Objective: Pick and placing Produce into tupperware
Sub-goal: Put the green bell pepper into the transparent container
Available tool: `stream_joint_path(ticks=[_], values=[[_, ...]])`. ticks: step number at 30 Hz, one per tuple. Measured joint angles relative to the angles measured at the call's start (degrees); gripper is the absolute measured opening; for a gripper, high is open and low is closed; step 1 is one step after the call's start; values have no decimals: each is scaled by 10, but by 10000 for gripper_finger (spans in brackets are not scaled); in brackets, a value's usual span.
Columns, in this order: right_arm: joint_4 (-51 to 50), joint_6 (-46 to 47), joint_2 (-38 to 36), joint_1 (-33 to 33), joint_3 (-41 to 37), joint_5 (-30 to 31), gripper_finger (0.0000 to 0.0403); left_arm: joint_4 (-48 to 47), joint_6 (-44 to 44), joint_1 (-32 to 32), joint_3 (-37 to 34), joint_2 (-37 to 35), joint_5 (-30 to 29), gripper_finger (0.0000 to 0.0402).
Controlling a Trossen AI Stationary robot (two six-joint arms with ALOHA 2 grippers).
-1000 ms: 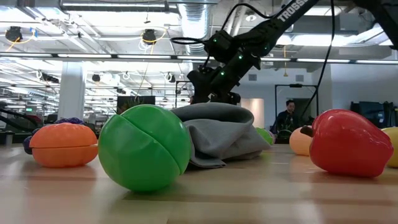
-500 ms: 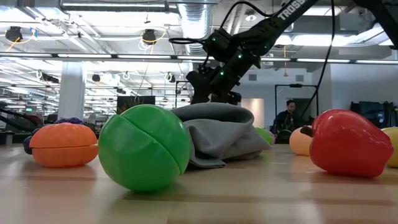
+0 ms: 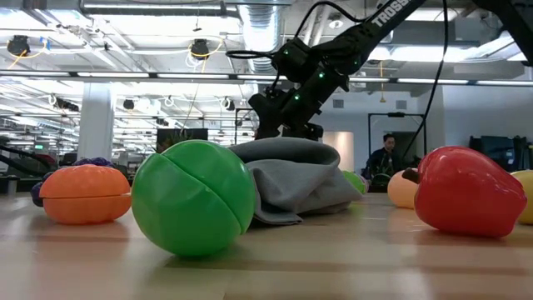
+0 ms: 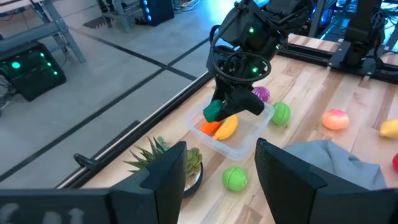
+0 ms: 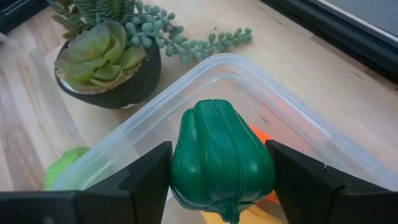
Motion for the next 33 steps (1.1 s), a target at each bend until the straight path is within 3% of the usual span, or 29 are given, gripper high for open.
stream_joint_path(ticks=[20,27,33], values=[[2,5,1,-2,0,0,274,0,7,0,0,0,0,180],[-5,26,38,1,17,-28,274,0,7,0,0,0,1,180],[0,15,37,6,21,2,274,0,6,0,0,0,22,180]])
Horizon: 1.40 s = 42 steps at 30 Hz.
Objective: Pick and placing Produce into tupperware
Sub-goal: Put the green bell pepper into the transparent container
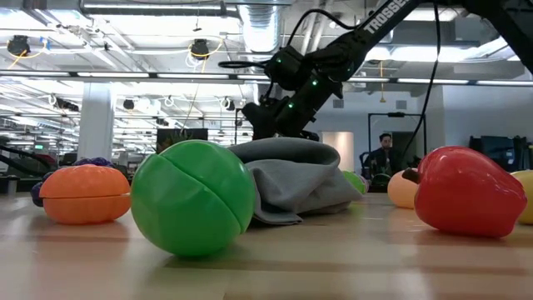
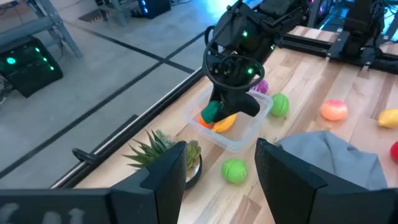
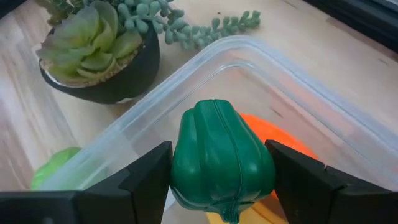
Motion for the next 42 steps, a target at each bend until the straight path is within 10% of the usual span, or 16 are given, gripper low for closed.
stream_joint_path(ticks=[42], values=[[-8,-42,-2,-5,0,-37,320,0,4,0,0,0,-3,180]])
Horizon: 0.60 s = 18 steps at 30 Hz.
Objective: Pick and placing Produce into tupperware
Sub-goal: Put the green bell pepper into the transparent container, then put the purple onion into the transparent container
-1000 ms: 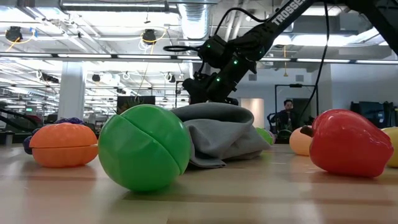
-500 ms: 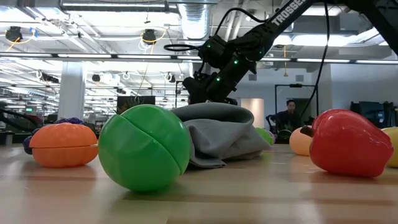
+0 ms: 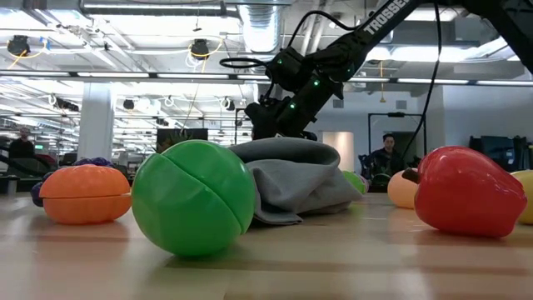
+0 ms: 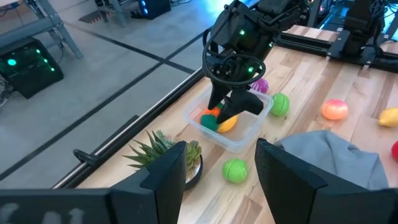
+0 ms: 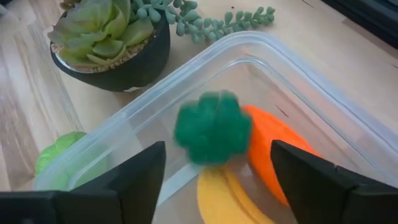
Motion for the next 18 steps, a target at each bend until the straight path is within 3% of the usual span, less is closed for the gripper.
stream_joint_path(ticks=[7,18], values=[[-10,13,0,-4,0,0,375,0,1,0,0,0,-1,180],[-27,11,-19,1,6,-13,379,0,1,0,0,0,-1,180]])
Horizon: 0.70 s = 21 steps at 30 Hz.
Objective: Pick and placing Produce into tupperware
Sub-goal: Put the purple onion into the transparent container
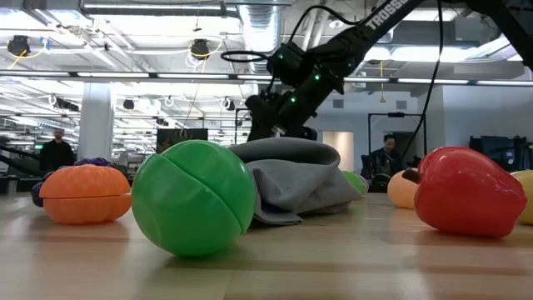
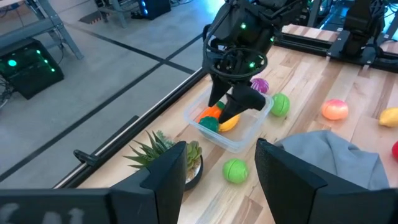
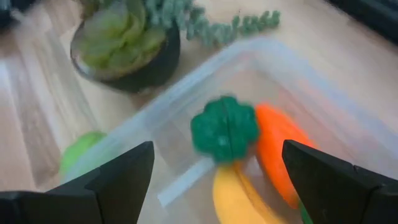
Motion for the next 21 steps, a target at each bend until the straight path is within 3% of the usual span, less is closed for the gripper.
stream_joint_path(ticks=[21], values=[[-185,-90,-113,-3,7,6,338,0,7,0,0,0,-22,180]])
